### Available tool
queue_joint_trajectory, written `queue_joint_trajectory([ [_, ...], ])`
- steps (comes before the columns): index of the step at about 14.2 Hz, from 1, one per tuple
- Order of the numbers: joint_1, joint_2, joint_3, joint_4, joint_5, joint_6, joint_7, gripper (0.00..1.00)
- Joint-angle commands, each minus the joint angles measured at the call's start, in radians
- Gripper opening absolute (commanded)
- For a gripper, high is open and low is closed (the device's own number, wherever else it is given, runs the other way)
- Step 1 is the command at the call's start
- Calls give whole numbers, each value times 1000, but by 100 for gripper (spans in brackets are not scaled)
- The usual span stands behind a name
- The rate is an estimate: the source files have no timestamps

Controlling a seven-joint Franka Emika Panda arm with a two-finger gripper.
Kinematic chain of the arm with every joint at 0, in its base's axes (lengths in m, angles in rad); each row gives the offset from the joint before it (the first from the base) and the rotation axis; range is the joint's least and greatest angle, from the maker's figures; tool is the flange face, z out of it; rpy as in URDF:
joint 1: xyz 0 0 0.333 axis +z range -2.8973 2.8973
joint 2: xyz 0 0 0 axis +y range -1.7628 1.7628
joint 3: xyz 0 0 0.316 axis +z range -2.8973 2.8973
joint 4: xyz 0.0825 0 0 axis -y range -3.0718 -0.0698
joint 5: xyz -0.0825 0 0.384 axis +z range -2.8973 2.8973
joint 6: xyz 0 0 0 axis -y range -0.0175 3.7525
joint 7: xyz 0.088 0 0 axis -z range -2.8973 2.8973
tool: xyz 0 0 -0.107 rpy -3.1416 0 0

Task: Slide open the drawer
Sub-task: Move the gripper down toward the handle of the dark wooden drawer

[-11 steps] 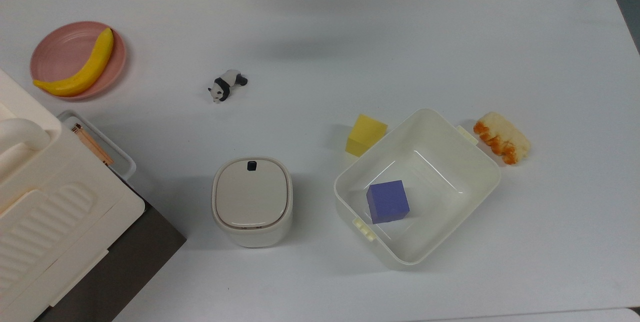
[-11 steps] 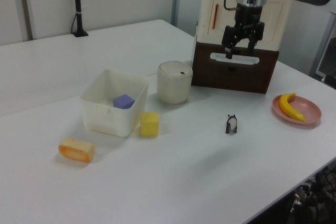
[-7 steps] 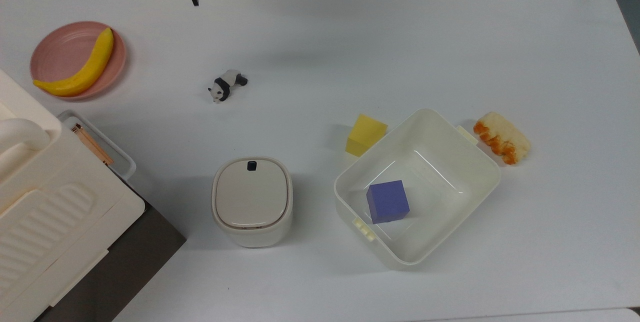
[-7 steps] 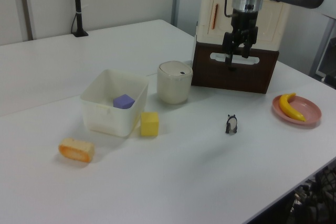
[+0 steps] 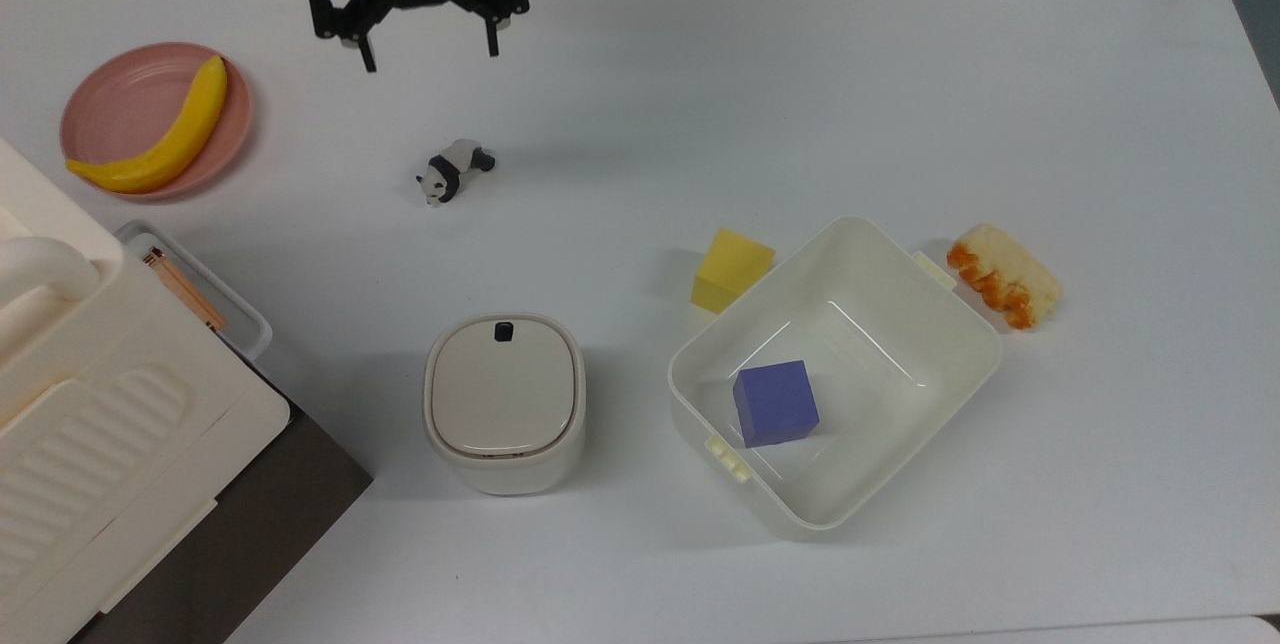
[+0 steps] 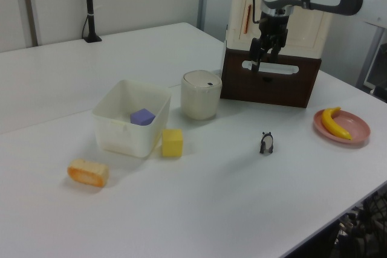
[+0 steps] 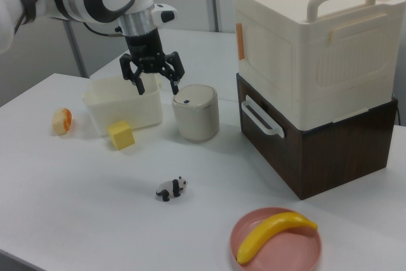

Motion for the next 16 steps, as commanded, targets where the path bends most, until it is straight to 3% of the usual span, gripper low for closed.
queue_joint_trajectory([
  [1, -3, 59, -9, 10, -27, 129, -143, 100],
  [4, -45, 131, -9, 10, -88, 276, -278, 100],
  [9, -109, 247, -9, 10, -223, 518, -297, 98],
  [11, -124, 257, -9, 6, -287, 542, -353, 92],
  [13, -130, 260, -9, 1, -299, 543, -460, 88],
  [14, -130, 263, -9, 1, -300, 545, -479, 77],
  [16, -130, 287, -9, 7, -308, 549, -475, 73],
])
